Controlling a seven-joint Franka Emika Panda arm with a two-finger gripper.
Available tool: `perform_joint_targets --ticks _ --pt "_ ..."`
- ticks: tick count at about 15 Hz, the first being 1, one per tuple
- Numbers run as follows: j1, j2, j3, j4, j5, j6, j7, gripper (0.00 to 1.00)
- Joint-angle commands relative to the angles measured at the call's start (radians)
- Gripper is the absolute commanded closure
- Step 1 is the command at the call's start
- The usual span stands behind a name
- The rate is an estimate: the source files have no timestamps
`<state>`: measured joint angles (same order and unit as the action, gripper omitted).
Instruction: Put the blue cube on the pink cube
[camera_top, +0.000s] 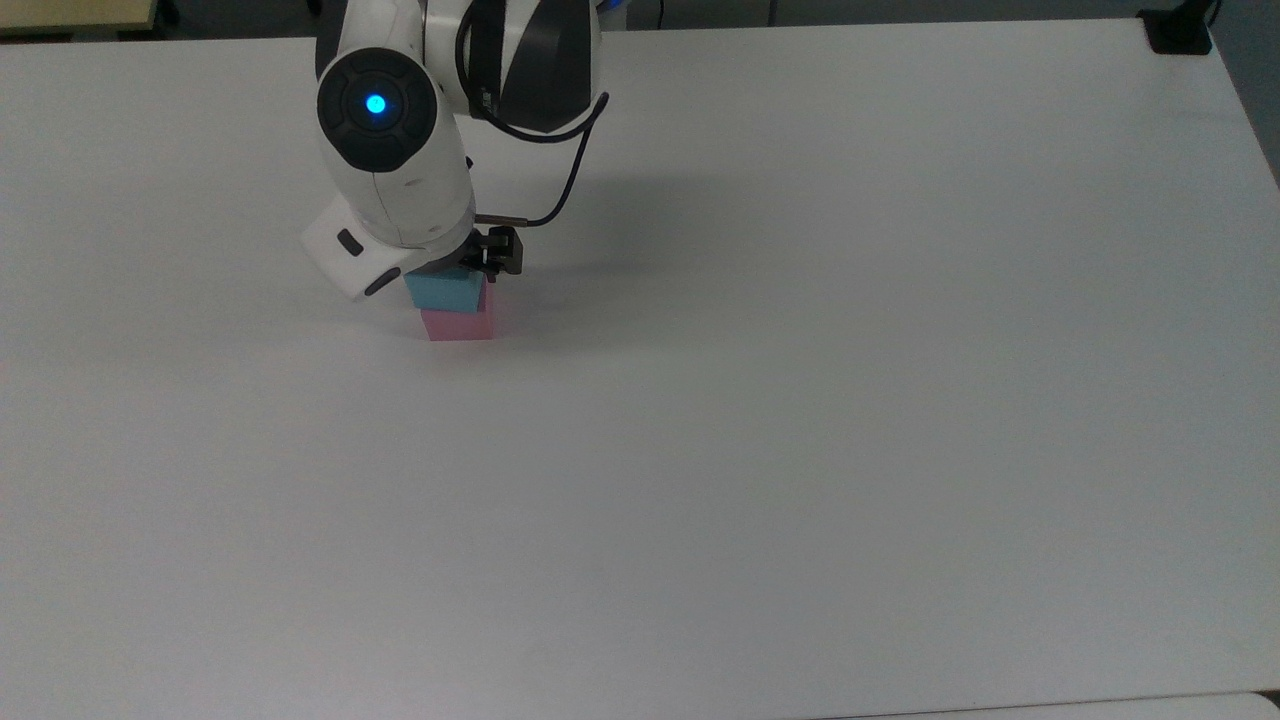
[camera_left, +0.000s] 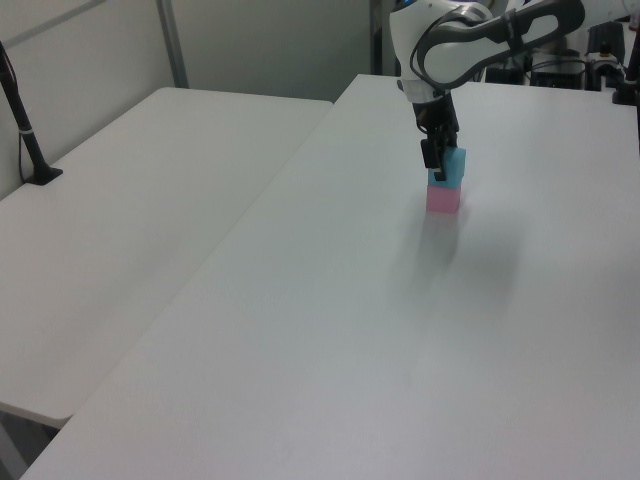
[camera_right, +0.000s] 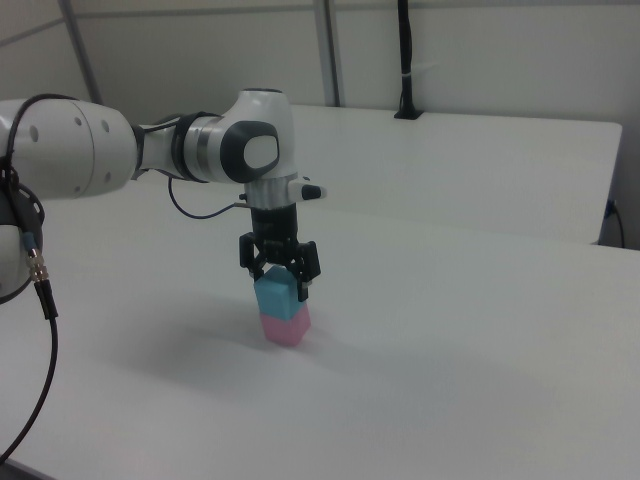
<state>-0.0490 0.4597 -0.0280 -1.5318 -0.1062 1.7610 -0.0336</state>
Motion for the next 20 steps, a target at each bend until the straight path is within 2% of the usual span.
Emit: perform_joint_targets --ticks 1,3,5,7,10,20 --pt "0.0 -0.079 -0.001 -0.007 0.014 0.003 0.001 0.0" --pt "0.003 -0.16 -0.001 -0.008 0.003 0.003 0.073 0.0" --pt "0.006 -0.229 0.003 -0.01 0.003 -0.003 0.08 0.0" --pt "0.006 -0.309 0.011 -0.011 0.005 -0.093 0.081 0.0" --pt "0.009 -0.4 0.011 -0.046 0.014 -0.143 0.081 0.0" --pt "0.018 -0.423 0.008 -0.099 0.029 -0.149 0.083 0.0"
